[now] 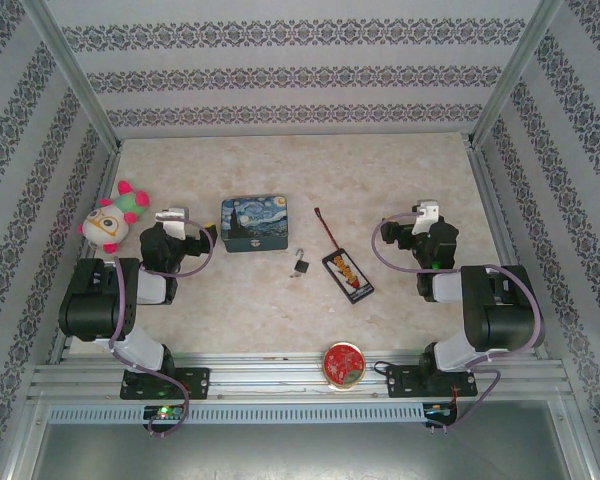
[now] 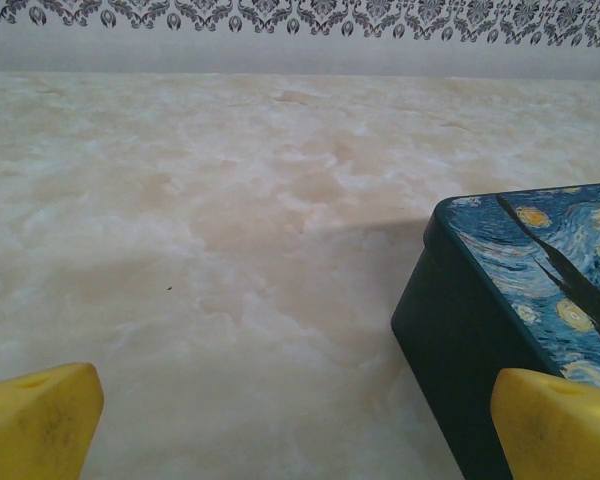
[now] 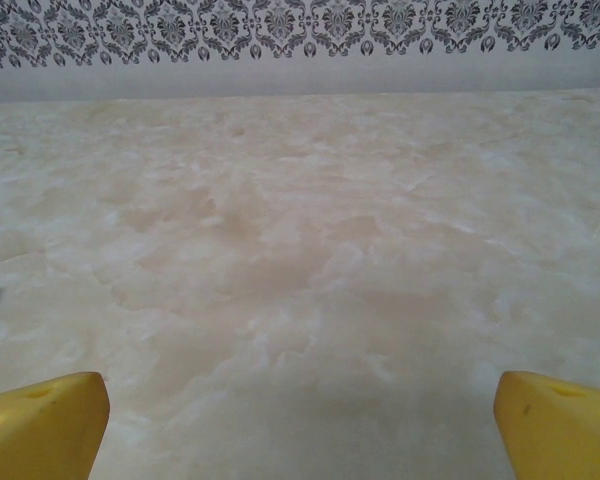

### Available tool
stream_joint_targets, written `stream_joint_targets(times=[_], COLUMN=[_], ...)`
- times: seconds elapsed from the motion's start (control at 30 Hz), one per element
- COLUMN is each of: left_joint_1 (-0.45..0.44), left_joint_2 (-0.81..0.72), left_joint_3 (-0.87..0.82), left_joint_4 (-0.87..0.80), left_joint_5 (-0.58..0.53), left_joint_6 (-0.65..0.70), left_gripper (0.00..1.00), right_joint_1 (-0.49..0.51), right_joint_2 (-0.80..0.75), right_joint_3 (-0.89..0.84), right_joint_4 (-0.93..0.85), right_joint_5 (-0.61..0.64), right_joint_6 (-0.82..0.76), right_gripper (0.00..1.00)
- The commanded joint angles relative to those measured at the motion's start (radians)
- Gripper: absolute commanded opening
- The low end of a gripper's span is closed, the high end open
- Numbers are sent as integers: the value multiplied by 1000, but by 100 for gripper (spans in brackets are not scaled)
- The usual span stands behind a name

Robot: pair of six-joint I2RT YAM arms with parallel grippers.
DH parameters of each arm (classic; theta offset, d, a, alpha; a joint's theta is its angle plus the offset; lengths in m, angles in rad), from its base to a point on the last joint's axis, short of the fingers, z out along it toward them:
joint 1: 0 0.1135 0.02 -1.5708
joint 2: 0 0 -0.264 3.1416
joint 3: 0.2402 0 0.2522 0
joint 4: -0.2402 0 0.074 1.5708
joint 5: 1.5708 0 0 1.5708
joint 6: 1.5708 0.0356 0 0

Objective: Unlock a padlock with a key

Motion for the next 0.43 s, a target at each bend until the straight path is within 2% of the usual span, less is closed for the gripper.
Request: stream_joint_targets(times=[0.0,0.4], left_joint_1=[14,14], left_joint_2=[-10,-11], left_joint_3=[-2,-3], left_joint_4=[-10,-12], left_joint_5=[10,10], left_joint_6=[13,14], left_gripper=[99,99], right_joint_1=[-4,-4], right_joint_2=[3,4], right_joint_3=[11,11], right_joint_4=[10,10], right_joint_5=[-27,-26], right_joint_6=[-18,-19], right_gripper=[98,98])
